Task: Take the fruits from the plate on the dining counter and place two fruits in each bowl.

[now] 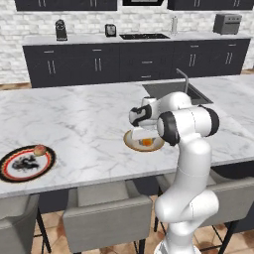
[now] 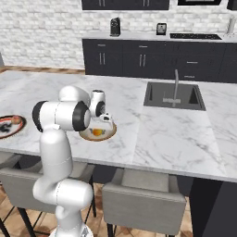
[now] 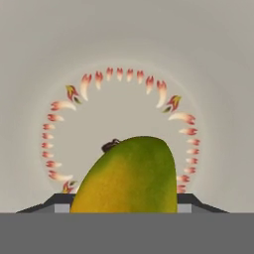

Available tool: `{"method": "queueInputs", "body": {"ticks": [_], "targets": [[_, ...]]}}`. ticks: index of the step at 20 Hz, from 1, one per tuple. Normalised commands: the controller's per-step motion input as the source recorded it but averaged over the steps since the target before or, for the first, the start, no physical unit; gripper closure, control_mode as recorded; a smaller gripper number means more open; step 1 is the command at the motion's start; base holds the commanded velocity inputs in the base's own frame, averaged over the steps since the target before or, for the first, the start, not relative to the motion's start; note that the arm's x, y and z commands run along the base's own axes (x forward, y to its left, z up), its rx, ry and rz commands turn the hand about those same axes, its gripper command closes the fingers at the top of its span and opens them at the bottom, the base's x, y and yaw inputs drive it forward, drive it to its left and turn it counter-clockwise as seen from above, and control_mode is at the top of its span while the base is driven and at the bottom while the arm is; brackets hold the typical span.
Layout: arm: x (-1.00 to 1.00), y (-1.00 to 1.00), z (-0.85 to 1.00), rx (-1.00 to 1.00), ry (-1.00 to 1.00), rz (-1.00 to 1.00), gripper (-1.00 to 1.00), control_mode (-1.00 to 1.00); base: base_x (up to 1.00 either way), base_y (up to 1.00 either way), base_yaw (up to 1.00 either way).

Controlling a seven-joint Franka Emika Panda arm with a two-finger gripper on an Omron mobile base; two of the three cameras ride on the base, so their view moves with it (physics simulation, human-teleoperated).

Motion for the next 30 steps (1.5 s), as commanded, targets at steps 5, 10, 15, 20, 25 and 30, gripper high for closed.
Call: {"method": "queueInputs", "body": {"ticks": [5, 10, 15, 20, 25, 30], "targets": [[0.00, 0.01, -0.01, 0.00, 0.00, 0.00, -1.00, -1.00, 0.00, 0.00, 0.00], [0.00, 0.00, 0.00, 0.00, 0.00, 0.01, -1.00, -1.00, 0.00, 0.00, 0.00], [-0.04, -0.01, 0.15, 0.01, 0.00, 0.00, -1.00, -1.00, 0.00, 0.00, 0.00], [-0.59, -0.19, 0.53, 0.02, -0.03, 0.00, -1.00, -1.00, 0.00, 0.00, 0.00], [-0.99, -0.33, 0.55, 0.03, -0.11, 0.00, -1.00, -1.00, 0.00, 0.00, 0.00], [-0.96, -0.11, 0.66, 0.01, -0.17, 0.00, -1.00, -1.00, 0.00, 0.00, 0.00]]}}
